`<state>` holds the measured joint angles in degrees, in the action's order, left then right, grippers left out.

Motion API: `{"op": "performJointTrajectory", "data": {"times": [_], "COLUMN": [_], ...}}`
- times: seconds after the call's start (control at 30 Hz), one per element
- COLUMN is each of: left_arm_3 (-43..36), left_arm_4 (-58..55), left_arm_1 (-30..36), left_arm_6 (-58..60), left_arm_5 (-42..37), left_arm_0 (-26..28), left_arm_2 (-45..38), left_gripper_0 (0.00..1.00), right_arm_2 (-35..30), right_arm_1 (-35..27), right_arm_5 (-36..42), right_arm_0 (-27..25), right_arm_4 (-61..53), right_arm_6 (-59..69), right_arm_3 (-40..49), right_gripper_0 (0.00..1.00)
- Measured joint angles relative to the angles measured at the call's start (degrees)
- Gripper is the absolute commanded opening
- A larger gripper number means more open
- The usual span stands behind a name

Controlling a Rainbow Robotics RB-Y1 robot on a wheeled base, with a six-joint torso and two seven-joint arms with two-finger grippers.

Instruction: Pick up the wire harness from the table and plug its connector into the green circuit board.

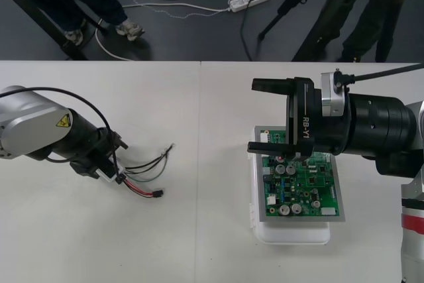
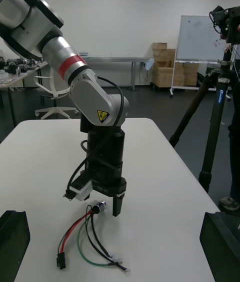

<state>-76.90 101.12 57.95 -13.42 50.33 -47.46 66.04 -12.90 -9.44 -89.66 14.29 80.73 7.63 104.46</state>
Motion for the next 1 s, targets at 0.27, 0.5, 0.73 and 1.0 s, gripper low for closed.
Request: {"op": "performJointTrajectory", "data": {"times": [0.27, 0.5, 0.73, 1.0], "left_arm_3": [0.42, 1.79, 1.93, 2.19], "left_arm_4": [0.0, 0.0, 0.0, 0.0], "left_arm_1": [-0.67, -2.14, -2.39, -2.4], "left_arm_6": [0.0, -0.01, -0.02, -0.05], "left_arm_5": [-2.07, -2.23, -2.24, -2.24], "left_arm_0": [-0.68, -0.68, -0.68, -0.68], "left_arm_2": [1.65, 1.65, 1.73, 1.75], "left_gripper_0": [1.0, 1.0, 1.0, 1.0], "right_arm_2": [0.0, 0.0, 0.0, 0.97], "right_arm_1": [0.0, -0.04, -1.26, -3.96], "right_arm_5": [0.0, 0.0, 0.0, 0.0], "right_arm_0": [1.31, 3.17, 4.69, 5.61], "right_arm_4": [-0.14, -0.22, -0.52, -2.02], "right_arm_6": [-3.64, -3.64, -2.9, 1.26], "right_arm_3": [-3.97, -6.13, -6.78, -6.78], "right_gripper_0": [1.0, 1.0, 1.0, 1.0]}}
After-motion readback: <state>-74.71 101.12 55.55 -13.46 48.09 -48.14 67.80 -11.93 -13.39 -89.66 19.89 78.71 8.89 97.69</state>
